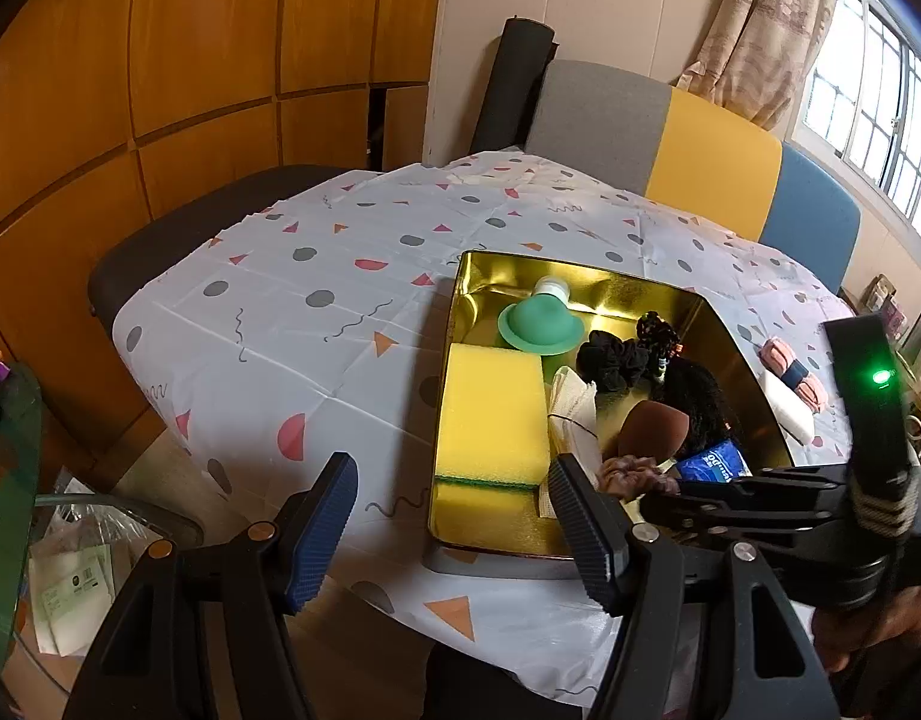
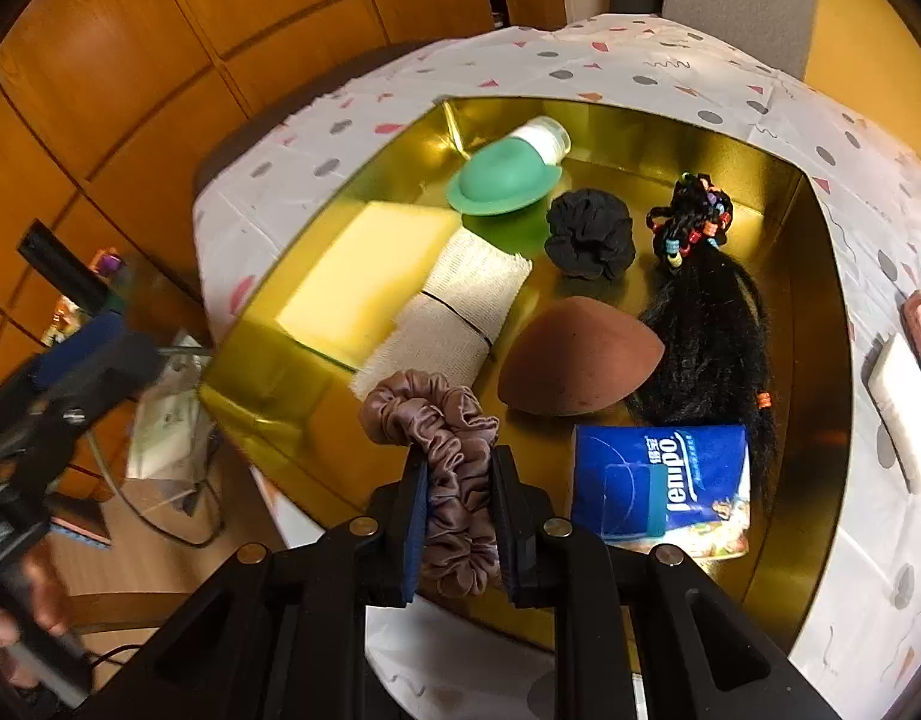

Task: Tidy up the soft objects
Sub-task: 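Carry the mauve scrunchie over the gold tray with the right tool, then open the right tool to drop the scrunchie into the tray, then grasp the white pad with the left tool while the right tool moves toward the pink towel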

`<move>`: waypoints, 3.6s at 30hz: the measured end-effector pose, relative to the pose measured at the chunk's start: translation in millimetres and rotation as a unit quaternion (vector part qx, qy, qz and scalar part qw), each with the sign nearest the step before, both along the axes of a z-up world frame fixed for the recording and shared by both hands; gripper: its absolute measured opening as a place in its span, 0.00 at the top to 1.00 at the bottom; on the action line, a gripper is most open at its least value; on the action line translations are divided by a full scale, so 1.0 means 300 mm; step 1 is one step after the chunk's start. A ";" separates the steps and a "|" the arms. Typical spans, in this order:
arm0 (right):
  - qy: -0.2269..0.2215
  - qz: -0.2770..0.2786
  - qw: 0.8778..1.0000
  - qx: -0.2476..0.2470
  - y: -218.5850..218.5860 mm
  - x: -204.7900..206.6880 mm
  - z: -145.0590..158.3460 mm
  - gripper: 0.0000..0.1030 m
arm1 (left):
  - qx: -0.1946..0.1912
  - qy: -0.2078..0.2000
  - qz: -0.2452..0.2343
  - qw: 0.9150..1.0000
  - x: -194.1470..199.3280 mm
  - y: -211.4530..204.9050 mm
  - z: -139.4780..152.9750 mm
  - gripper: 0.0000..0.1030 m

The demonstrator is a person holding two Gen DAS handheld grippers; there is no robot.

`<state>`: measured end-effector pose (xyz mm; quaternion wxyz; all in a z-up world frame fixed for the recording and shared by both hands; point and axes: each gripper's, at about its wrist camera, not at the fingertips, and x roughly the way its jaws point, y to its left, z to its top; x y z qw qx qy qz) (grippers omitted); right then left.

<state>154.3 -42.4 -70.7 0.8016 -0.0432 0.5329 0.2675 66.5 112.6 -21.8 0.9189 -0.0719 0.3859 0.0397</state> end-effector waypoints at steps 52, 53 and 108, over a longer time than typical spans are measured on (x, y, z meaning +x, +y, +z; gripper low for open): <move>-0.101 -0.108 0.989 -0.019 -0.117 -0.066 0.057 0.46 | 0.040 0.000 -0.016 0.999 -0.039 -0.059 0.023 0.35; -0.105 -0.112 0.988 -0.016 -0.128 -0.070 0.067 0.46 | 0.039 -0.001 -0.017 0.999 -0.039 -0.060 0.023 0.35; -0.132 -0.439 0.889 0.005 -1.328 -0.271 0.087 0.21 | 0.018 0.107 -0.299 0.948 0.369 -1.026 0.031 0.20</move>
